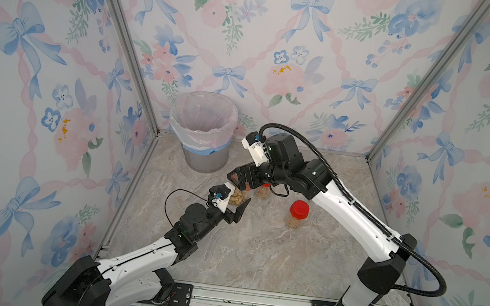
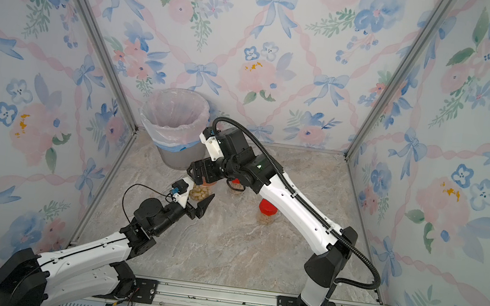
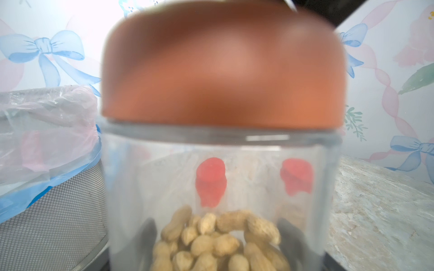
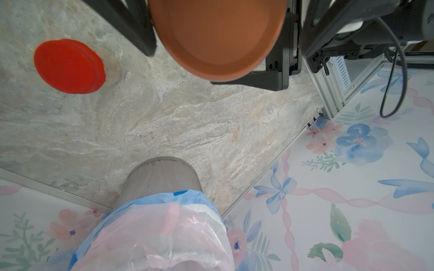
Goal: Empty moldy peanuts from jars
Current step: Pick up the jar from the center of the board.
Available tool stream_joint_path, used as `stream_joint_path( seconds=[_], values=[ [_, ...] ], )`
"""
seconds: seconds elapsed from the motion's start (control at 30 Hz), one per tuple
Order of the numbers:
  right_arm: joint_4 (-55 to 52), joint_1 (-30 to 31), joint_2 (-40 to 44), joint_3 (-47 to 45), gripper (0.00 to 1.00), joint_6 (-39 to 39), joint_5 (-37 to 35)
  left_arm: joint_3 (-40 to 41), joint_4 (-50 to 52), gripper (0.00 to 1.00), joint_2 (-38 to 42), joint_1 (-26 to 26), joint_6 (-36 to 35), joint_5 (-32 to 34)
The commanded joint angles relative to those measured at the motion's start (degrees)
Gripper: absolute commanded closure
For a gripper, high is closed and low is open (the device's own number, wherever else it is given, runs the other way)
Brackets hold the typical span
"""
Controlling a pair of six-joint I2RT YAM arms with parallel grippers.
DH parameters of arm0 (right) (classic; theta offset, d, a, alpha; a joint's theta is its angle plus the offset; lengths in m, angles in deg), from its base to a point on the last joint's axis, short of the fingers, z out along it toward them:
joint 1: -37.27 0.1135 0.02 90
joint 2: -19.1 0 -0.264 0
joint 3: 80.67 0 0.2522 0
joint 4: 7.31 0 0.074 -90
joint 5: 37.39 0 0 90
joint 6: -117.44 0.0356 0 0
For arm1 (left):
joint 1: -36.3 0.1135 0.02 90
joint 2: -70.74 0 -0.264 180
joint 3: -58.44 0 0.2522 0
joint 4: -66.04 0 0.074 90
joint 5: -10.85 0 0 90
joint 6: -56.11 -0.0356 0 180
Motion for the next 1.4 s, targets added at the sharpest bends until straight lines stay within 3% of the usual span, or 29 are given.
stream_joint_path(
  seconds=[0.0,0.53,0.63,0.83,1.03,1.37],
  values=[
    [3.12,-0.6,2.48,-1.13,0.03,1.54,2.01,-0.82,-3.05,0.68,0.68,-0.35,-1.31,-1.01],
    [2.48,-4.29,5.01,-2.52,0.03,2.84,0.25,-1.25,-2.97,0.7,0.98,-0.65,-2.35,-0.34],
    [-3.91,-5.77,5.04,1.17,0.03,4.08,-0.8,-2.35,-3.03,0.7,0.45,-1.01,-3.9,0.13],
    [-28.41,-10.31,2.49,14.09,0.02,7.48,0.06,-5.29,-2.97,0.7,-2.67,-3.71,-7.95,1.21],
    [-32.99,-13.3,5.01,10.58,0.01,10.53,9.33,-6.12,-3.05,0.71,-6.25,-8.89,-12.65,5.4],
    [-36.94,-12.8,8.18,3.11,0.04,13.1,12.61,-5.1,-3.13,0.71,-5.16,-13.53,-13.39,7.09]
  ],
)
